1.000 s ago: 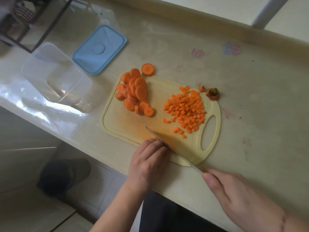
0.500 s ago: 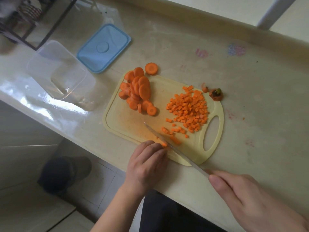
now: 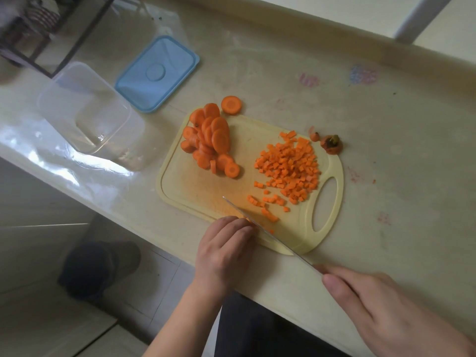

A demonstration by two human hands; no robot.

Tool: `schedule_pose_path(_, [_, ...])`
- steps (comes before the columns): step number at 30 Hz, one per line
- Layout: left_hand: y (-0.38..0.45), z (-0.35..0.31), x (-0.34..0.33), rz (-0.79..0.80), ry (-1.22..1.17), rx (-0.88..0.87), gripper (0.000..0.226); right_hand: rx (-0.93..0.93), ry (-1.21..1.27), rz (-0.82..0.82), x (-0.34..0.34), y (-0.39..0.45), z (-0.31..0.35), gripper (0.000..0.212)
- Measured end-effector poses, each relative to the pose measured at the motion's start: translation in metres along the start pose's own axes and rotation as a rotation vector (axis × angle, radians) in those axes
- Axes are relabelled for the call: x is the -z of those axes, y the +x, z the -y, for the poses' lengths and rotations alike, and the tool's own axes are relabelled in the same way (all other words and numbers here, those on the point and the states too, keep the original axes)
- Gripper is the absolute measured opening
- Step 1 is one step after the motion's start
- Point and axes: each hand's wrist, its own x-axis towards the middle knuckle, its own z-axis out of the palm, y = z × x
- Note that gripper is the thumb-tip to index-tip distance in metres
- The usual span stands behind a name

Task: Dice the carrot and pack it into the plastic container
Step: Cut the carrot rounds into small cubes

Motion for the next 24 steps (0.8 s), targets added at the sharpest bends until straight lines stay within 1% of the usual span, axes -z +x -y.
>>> schedule_pose_path(3, [0.000,-0.001,0.001,0.018,0.002,0.003,0.008,-0.014,-0.001,-0.016,-0.003,0.002,0.001,0.054])
schedule_pose_path(5, [0.000,-0.001,0.001,0.028,-0.002,0.006,0.011,-0.006,-0.017,-0.023,-0.005,0.006,0.000,0.058])
schedule_pose_path(9, [0.001,-0.006,0.000,0.061,-0.004,0.003,0.008,0.033,-0.040,-0.032,-0.004,0.014,-0.002,0.067])
schedule_pose_path(13, [0.004,-0.005,-0.001,0.122,0.025,0.006,0.011,0.048,-0.023,-0.024,0.008,0.019,-0.003,0.063])
schedule_pose_path(15, [0.006,-0.004,-0.002,0.133,0.043,-0.002,0.013,0.047,-0.003,-0.066,0.016,0.023,-0.005,0.059])
schedule_pose_path(17, [0.011,-0.002,-0.003,0.136,0.050,-0.012,0.010,0.042,0.003,-0.115,0.025,0.029,-0.006,0.056])
schedule_pose_path(21, [0.022,0.007,-0.006,0.166,0.058,-0.010,0.011,0.017,0.016,-0.155,0.038,0.035,-0.004,0.058])
schedule_pose_path(24, [0.044,0.009,-0.014,0.165,0.031,0.006,0.019,0.016,0.070,-0.133,0.047,0.033,0.005,0.047])
